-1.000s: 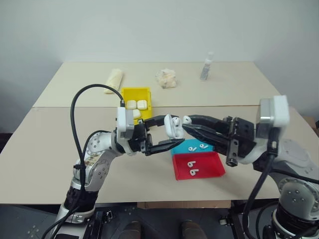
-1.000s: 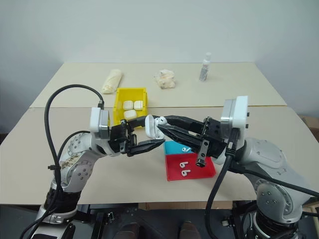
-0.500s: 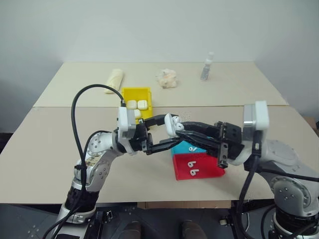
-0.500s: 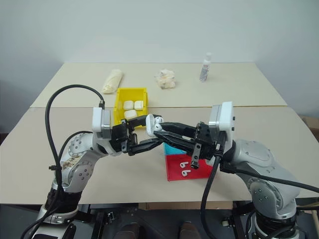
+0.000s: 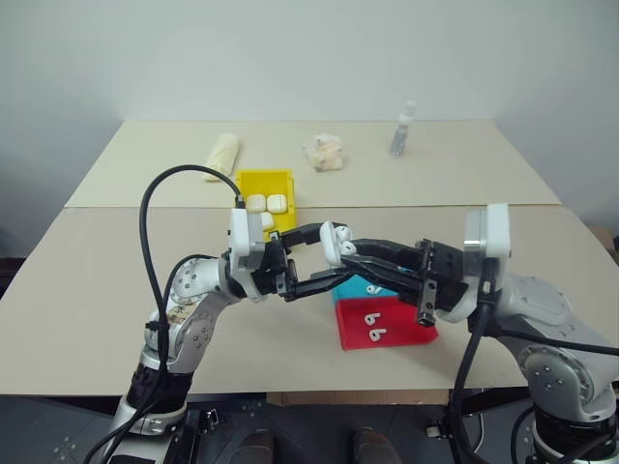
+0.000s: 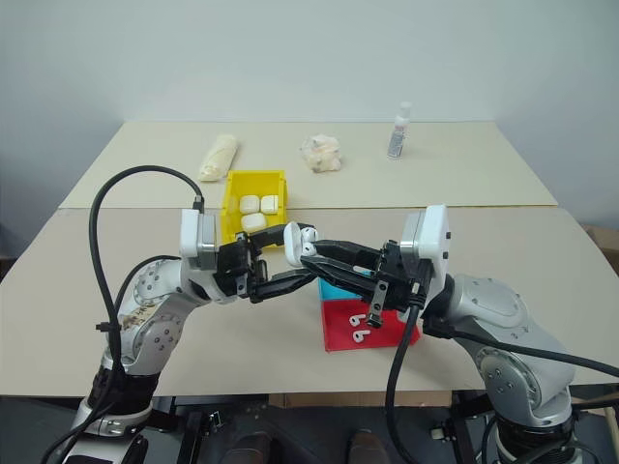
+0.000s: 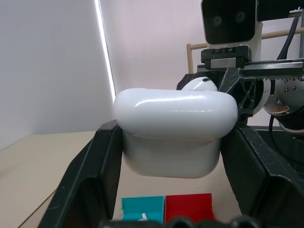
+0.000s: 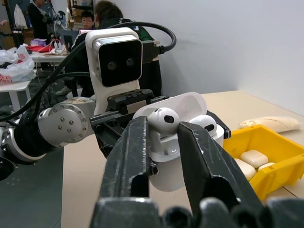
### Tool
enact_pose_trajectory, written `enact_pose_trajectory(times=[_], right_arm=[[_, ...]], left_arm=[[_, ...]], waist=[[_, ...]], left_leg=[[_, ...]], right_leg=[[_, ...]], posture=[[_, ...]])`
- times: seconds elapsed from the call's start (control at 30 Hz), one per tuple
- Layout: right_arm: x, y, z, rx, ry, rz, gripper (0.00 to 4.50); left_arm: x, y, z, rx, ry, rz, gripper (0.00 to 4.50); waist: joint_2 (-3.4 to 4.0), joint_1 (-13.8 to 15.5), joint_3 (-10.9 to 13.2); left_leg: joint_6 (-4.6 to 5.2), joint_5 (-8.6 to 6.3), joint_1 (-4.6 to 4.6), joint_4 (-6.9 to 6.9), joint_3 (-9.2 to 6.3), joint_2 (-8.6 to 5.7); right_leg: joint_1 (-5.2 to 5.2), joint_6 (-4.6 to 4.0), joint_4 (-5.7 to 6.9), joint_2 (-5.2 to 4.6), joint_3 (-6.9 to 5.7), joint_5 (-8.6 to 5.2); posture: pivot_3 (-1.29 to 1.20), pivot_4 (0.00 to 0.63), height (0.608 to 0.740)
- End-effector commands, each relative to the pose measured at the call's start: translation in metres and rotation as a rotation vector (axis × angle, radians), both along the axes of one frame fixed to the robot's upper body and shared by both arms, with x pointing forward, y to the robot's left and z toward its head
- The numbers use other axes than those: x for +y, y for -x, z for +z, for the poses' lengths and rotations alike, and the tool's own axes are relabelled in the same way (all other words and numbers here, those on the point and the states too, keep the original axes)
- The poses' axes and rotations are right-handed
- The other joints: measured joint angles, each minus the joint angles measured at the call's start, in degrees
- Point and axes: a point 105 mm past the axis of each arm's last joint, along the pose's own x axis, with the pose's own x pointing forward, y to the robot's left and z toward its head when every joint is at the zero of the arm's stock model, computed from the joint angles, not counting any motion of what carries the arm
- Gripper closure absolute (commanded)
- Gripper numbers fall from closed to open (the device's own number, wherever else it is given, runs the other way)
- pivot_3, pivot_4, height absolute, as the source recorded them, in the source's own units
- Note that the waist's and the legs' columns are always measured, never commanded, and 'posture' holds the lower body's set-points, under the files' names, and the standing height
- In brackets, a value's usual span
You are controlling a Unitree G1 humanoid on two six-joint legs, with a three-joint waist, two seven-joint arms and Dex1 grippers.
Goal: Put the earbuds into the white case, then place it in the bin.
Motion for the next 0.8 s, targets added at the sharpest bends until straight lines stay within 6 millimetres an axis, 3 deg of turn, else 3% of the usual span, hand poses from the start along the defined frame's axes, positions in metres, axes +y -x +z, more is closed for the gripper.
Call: enact_pose_trajectory(times=[0.03,0.07,0.47,0.57,0.73,0.8], right_arm=[[-0.001,0.002,0.004,-0.042,0.008,-0.016,2.29],[-0.001,0.002,0.003,-0.045,0.013,-0.016,2.06],[-0.016,0.013,0.012,-0.061,0.089,-0.003,2.06],[-0.012,0.013,0.025,-0.072,0.109,0.005,2.66],[0.004,0.007,0.032,-0.074,0.19,-0.016,4.41],[0.012,0.005,0.032,-0.078,0.225,-0.031,4.46]], left_arm=[[-0.001,0.006,0.008,-0.047,0.022,-0.016,1.72],[-0.001,0.006,0.008,-0.046,0.021,-0.016,1.72],[-0.005,-0.008,-0.007,-0.028,-0.054,-0.002,1.72],[-0.012,-0.011,-0.011,-0.041,-0.075,0.0,1.72],[-0.024,-0.012,-0.01,-0.054,-0.05,-0.018,1.72],[-0.03,-0.016,-0.013,-0.064,-0.065,0.008,1.72]], waist=[[0.0,0.0,0.0],[0.0,0.0,0.0],[0.0,0.1,0.0],[0.0,0.0,0.0],[-0.01,0.1,0.0],[-0.01,0.1,0.0]], left_leg=[[0.0,0.0,0.0,0.0,0.0,0.0],[0.0,0.0,0.0,0.0,0.0,0.0],[0.01,0.0,0.01,0.01,0.0,0.0],[0.02,-0.01,0.07,0.01,0.0,0.0],[0.03,-0.02,0.09,0.0,-0.05,0.01],[0.05,-0.03,0.09,0.01,-0.04,-0.01]], right_leg=[[0.0,0.0,0.0,0.0,0.0,0.0],[0.0,0.0,0.0,0.0,0.0,0.0],[0.05,0.0,-0.04,0.0,-0.01,0.0],[0.12,0.0,-0.08,0.0,-0.02,0.0],[0.21,0.0,-0.09,0.0,-0.11,0.0],[0.23,0.0,-0.07,-0.02,-0.11,0.0]], posture=[[0.0,0.15,0.74],[0.0,0.15,0.74],[0.0,0.15,0.74],[0.0,0.15,0.74],[0.0,0.15,0.74],[0.0,0.15,0.74]])
